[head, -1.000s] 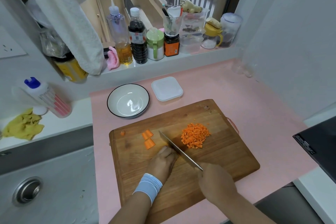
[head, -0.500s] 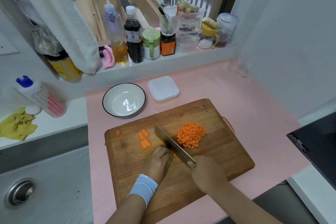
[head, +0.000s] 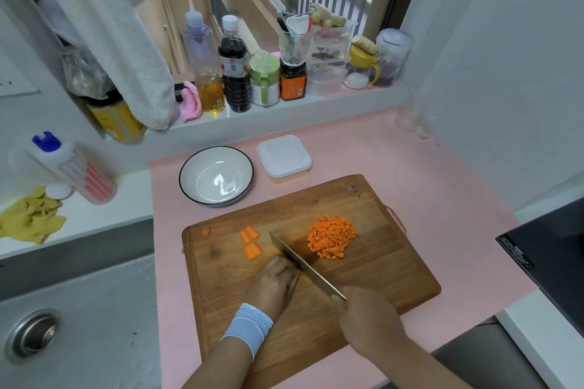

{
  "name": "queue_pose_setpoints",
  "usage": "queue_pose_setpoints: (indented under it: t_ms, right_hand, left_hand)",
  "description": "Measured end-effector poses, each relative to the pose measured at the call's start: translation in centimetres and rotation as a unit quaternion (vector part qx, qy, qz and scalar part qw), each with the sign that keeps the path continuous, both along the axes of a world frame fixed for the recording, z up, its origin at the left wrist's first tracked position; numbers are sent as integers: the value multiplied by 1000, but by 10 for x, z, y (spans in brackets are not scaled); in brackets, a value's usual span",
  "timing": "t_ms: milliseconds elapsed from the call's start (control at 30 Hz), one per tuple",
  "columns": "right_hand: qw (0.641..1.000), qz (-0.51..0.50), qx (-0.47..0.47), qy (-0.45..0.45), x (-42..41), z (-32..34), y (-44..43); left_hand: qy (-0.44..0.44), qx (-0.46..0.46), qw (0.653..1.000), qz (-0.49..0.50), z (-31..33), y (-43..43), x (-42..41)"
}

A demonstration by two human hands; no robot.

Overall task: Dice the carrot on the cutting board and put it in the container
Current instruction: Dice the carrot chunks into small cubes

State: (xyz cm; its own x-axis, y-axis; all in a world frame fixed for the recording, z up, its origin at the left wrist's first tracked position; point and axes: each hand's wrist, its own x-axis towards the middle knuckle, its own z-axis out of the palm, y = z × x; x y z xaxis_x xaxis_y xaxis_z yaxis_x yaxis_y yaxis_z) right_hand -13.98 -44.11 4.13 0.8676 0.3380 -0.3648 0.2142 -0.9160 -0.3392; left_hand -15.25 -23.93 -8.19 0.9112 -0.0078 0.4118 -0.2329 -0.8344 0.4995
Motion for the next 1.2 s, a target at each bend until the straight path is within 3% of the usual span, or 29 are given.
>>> queue_pose_setpoints:
  t_ms: [533,800,1000,1200]
  right_hand:
    - [994,-23,11,102,26,2,14]
    - [979,-85,105,153,39,18,6]
    - [983,-94,110,116,53,32,2]
    - [985,-87,97,114,51,26,1]
  left_hand:
    - [32,-51,998,-3,8,2,1]
    - [109,-110,988,19,18,8,8]
    - [137,11,989,-56,29,14,21]
    - [146,-3,989,-6,31,8,19]
